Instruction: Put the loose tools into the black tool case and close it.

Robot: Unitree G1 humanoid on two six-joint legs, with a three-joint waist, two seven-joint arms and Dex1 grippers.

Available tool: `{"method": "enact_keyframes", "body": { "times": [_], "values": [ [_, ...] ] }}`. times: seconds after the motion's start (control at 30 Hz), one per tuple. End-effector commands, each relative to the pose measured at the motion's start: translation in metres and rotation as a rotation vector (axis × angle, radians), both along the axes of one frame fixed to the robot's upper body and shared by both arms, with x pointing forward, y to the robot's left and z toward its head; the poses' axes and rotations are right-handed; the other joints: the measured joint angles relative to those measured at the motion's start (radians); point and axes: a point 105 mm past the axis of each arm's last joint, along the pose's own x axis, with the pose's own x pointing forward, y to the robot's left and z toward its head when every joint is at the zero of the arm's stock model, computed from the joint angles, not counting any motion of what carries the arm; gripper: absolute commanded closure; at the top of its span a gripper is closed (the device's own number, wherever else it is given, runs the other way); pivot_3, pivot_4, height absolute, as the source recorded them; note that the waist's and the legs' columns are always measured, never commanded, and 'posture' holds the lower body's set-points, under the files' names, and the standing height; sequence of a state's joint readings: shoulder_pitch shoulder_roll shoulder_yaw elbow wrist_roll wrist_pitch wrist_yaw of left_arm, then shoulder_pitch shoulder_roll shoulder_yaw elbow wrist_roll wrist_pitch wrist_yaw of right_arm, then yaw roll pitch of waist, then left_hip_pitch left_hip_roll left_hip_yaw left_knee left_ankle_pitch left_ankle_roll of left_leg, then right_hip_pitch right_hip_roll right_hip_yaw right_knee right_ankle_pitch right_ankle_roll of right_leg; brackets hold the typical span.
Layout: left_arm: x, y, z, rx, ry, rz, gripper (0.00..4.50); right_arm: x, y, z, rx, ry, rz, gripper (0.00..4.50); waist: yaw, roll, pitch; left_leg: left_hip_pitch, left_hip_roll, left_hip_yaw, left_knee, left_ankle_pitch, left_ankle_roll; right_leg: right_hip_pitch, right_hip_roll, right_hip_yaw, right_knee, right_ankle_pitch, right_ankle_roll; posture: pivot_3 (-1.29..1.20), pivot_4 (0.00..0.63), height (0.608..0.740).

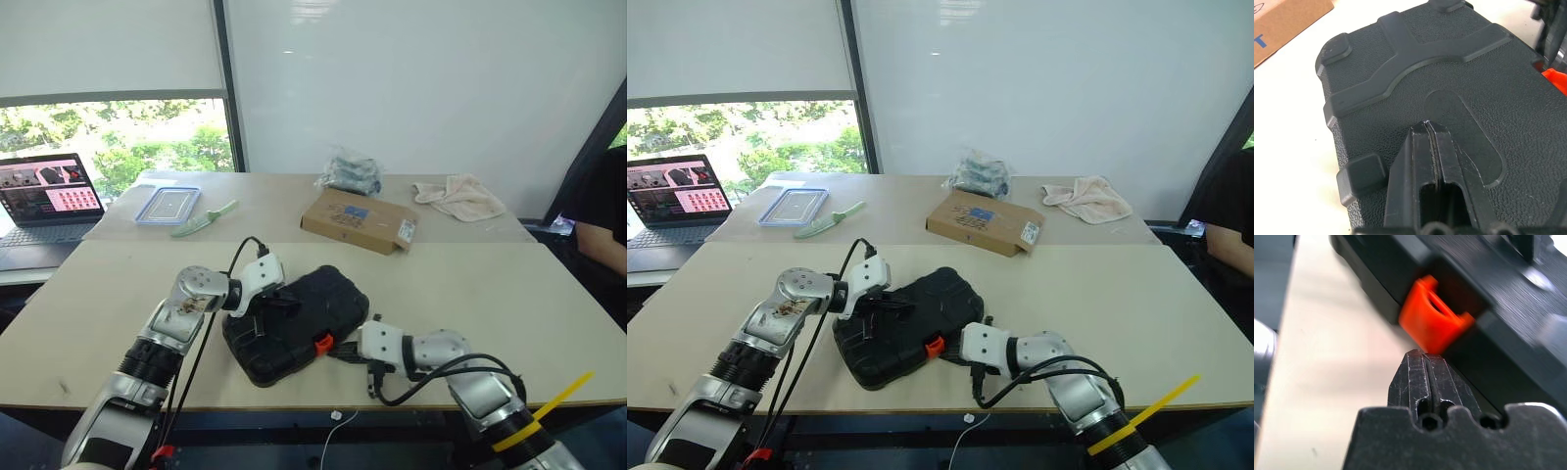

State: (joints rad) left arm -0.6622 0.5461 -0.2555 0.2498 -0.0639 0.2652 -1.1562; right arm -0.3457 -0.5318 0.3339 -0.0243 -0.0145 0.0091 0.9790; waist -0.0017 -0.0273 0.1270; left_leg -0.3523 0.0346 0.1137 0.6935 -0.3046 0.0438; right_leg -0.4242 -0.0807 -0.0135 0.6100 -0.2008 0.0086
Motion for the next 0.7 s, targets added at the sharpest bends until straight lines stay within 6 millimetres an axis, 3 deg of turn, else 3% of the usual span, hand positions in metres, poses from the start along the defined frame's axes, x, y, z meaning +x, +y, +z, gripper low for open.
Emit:
{"method": "enact_keyframes", "body": {
  "times": [0.03,0.3,0.7],
  "values": [
    [-0.019,0.014,-0.067,0.139,0.24,0.042,4.5,0.004,0.003,0.016,0.039,-0.048,-0.008,4.48,0.001,0.0,0.0,0.0,0.0,0.0,0.0,0.0,0.0,0.0,0.0,0.0,0.0,0.0,0.0,0.0,0.15,0.74],
    [-0.018,0.014,-0.068,0.139,0.241,0.043,4.5,0.011,0.013,0.026,0.133,-0.04,-0.045,4.48,0.002,0.0,0.0,0.0,0.0,0.0,0.0,0.0,0.0,0.0,0.0,0.0,0.0,0.0,0.0,0.0,0.15,0.74],
    [-0.021,0.017,-0.075,0.137,0.276,0.066,4.5,0.0,0.022,0.044,0.333,0.072,-0.058,4.48,-0.001,0.0,0.0,0.0,0.001,0.0,0.0,0.0,0.0,-0.001,0.0,0.0,0.0,0.0,0.0,0.0,0.15,0.74]
  ]
}}
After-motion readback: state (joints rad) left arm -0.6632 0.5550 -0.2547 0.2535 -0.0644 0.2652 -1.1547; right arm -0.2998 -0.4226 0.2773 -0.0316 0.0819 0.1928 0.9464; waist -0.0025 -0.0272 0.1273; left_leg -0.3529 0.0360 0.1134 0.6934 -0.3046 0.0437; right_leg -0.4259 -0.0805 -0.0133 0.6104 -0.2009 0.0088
